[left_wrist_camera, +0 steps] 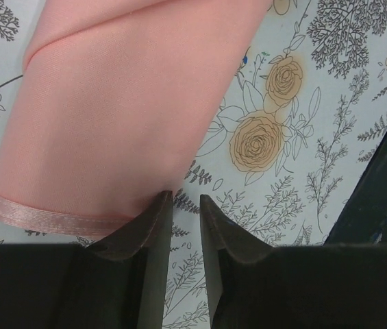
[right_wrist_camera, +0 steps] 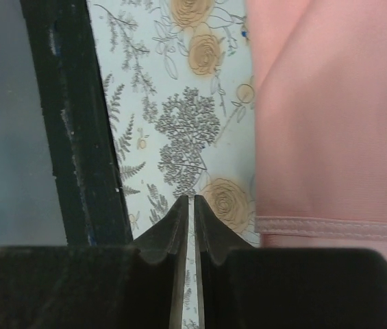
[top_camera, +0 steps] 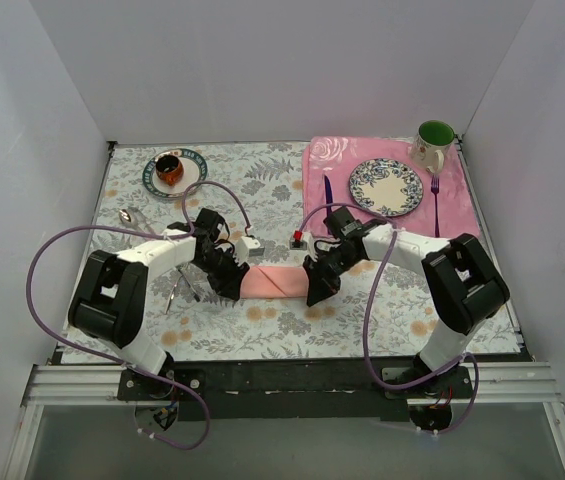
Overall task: Fold the napkin into a case and place the utensils inside
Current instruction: Rotate the smaller rectangle-folded napkin at the center of the board.
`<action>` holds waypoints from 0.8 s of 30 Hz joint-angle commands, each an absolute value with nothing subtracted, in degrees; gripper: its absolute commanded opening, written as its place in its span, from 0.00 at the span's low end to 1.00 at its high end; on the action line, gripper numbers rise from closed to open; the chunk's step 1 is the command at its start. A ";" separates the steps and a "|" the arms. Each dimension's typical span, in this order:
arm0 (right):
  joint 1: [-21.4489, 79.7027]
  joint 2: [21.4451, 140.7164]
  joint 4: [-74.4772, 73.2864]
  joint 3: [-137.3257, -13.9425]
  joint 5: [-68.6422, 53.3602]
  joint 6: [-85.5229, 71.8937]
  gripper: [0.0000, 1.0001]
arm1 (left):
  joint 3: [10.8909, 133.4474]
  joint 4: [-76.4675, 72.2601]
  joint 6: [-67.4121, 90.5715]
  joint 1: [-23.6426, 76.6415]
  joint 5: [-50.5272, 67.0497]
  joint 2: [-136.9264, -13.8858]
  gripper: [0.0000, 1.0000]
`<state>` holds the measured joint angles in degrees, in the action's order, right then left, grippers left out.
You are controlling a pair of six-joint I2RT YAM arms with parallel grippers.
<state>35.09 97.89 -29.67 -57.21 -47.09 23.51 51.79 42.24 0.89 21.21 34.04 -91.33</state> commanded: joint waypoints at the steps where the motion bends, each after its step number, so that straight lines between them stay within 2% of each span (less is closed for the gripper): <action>1: 34.89 94.23 -33.66 -60.64 -55.28 23.82 0.16 | 51.07 40.25 1.23 21.45 33.31 -90.35 0.22; 7: 30.68 92.89 -31.29 -63.19 -58.62 16.00 0.17 | 50.80 40.43 0.88 21.44 33.39 -90.44 0.23; 14: 27.95 101.76 -30.94 -62.32 -58.27 19.07 0.16 | 51.86 41.13 1.49 21.44 33.31 -90.70 0.25; 24: 27.95 106.96 -26.64 -57.40 -58.18 19.87 0.15 | 52.47 39.02 3.34 20.22 31.03 -93.60 0.25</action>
<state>27.92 106.04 -29.43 -59.29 -56.77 19.57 51.18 40.64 2.83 21.08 32.97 -92.09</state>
